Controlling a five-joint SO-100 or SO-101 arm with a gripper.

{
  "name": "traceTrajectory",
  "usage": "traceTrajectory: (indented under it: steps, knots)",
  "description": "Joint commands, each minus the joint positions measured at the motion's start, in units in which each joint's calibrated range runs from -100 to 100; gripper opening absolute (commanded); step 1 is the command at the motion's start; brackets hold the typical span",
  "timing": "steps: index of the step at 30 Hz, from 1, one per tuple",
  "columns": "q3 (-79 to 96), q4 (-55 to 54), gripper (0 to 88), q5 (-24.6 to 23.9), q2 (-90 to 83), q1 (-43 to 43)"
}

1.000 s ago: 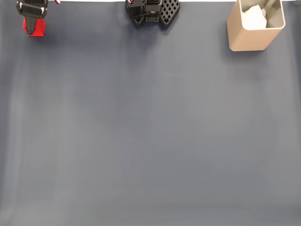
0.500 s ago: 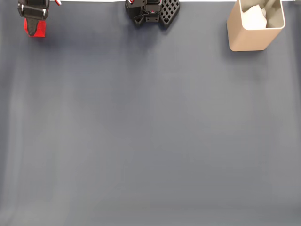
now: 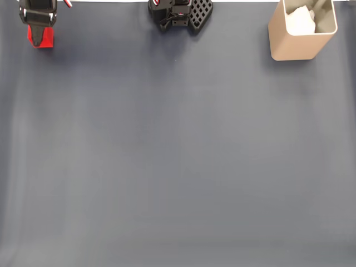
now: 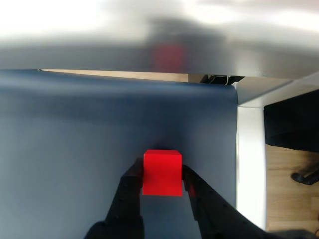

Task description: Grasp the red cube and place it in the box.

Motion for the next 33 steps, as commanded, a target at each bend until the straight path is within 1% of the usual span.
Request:
traceTrajectory:
  steps: [1, 12, 24, 33]
  knots:
    - [-4.0, 2.4, 0.1, 0.3, -4.8, -1.9]
    - [-8.4, 9.9, 0.4, 1.3, -11.3, -10.6]
    - [-10.1, 16.0, 0.1, 1.9, -19.3, -24.3]
    - [-13.2, 18.6, 0.9, 2.2, -24.4, -35.5]
